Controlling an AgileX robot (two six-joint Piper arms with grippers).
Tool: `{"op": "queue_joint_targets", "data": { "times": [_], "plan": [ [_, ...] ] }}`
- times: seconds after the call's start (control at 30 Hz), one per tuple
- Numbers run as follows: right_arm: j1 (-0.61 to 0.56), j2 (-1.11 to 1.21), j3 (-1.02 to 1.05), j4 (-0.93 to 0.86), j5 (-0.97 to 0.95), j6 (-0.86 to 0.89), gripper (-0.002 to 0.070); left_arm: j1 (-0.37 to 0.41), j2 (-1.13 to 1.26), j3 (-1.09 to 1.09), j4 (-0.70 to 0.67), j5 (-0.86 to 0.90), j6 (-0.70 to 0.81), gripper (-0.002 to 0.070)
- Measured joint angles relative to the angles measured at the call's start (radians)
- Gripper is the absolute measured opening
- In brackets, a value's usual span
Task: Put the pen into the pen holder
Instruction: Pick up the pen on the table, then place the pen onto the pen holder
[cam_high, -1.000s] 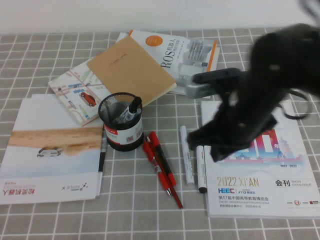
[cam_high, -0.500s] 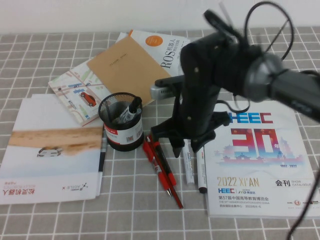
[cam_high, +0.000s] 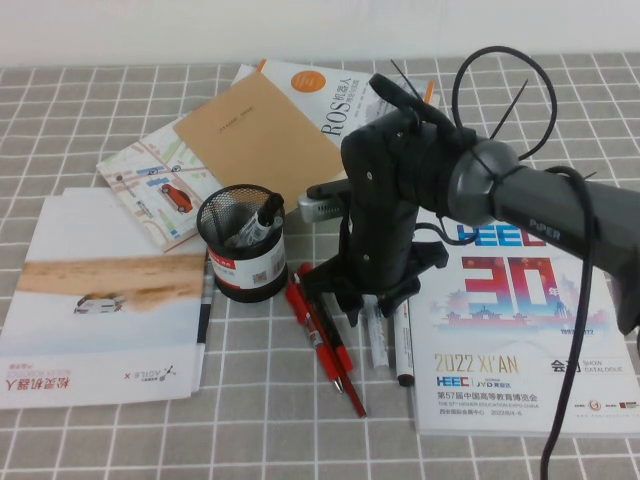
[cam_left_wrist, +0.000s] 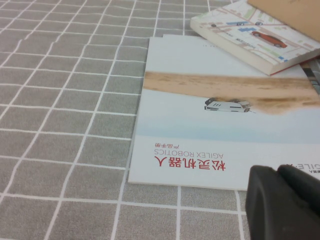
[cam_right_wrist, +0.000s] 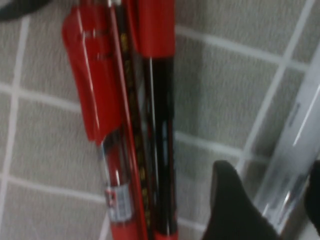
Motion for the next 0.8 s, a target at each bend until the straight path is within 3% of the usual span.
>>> {"op": "queue_joint_targets", "data": {
  "times": [0.27,0.4,0.57,0.67,0.8],
  "plan": [
    [-0.002,0.026,-0.003,-0.009,-0.019,0.012,0.0190,0.000,0.000,0.000,0.000,0.000,0.000,-0.0003],
    [-0.008,0.026,-0.003,-0.017,-0.017,0.054,0.0102,0.000,0.000,0.000,0.000,0.000,0.000,-0.0003],
    [-0.009,-0.019,0.007,-0.065,-0.043,0.123,0.0101,0.000,0.000,0.000,0.000,0.000,0.000,-0.0003],
    [-0.010,-0.121,0.075,-0.079,-0.146,0.165,0.0101,0.000,0.000,0.000,0.000,0.000,0.000,-0.0003],
    [-0.015,-0.324,0.324,-0.094,-0.449,0.226,0.0101,0.000,0.000,0.000,0.000,0.000,0.000,-0.0003]
  ]
}}
